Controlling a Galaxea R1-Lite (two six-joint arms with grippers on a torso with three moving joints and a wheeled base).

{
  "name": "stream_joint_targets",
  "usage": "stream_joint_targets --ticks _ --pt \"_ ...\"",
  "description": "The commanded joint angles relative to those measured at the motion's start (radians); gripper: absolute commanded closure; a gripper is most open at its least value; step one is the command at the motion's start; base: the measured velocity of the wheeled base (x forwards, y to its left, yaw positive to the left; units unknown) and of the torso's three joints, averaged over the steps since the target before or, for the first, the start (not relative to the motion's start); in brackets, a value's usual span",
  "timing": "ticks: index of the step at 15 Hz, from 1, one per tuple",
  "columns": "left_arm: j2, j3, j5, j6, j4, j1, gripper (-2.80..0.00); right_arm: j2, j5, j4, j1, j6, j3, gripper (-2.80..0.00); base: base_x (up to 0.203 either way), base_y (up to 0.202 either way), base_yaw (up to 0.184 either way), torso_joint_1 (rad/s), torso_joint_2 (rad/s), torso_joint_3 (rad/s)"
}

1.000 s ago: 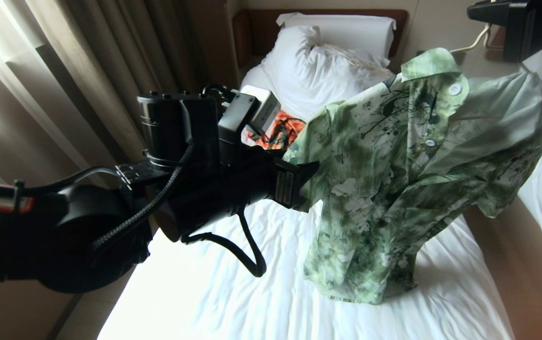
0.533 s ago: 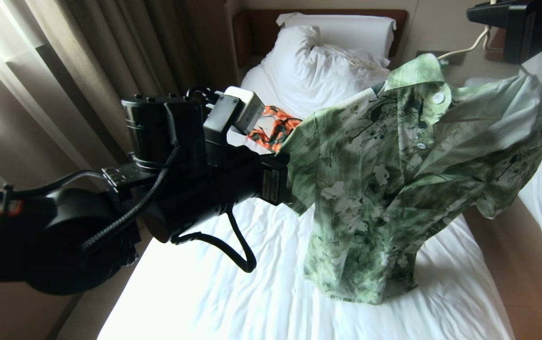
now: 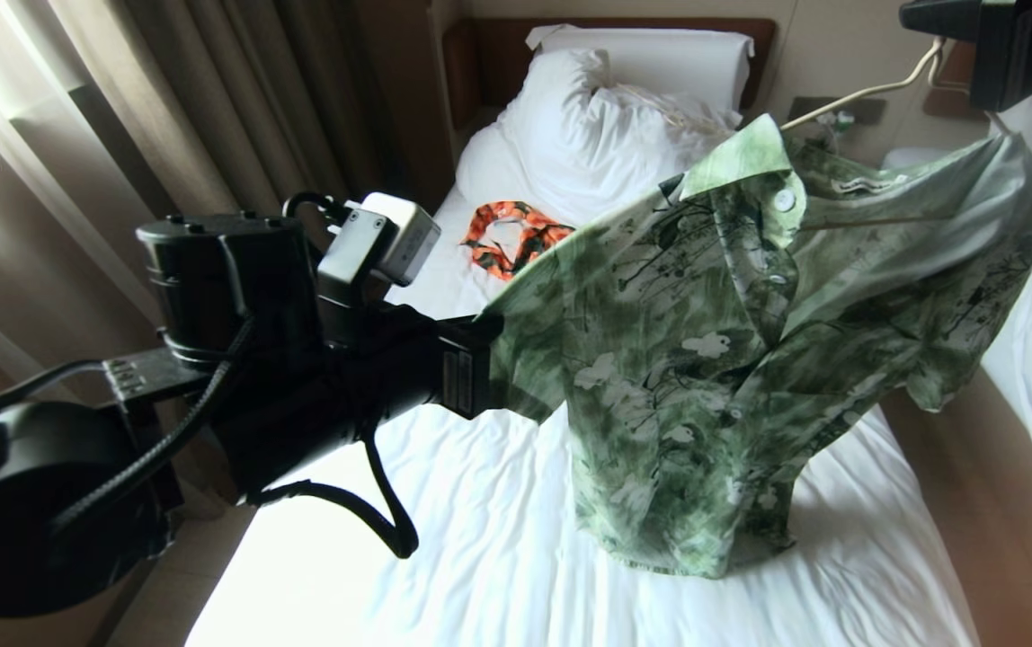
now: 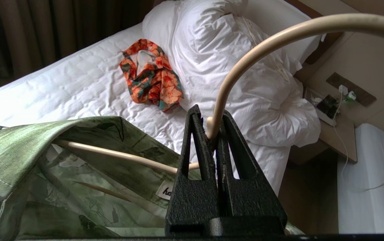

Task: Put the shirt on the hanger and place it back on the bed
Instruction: Take the clothes hanger out of the clothes

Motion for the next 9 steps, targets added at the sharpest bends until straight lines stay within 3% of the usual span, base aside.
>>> stream_joint_targets --ticks 1,9 --pt "-0.033 0.047 0.002 0.002 -0.046 0.002 0.0 -0.007 0.0 0.001 -0.001 -0.003 -0.003 0.0 0.0 0.0 0.0 0.0 0.0 0.0" --pt "-0.023 0.198 -0.003 -0.003 -0.191 -0.016 0.0 -0.013 -0.001 0.003 -0.004 -0.011 -0.012 0.0 0.0 0.0 0.0 0.0 0.0 0.0"
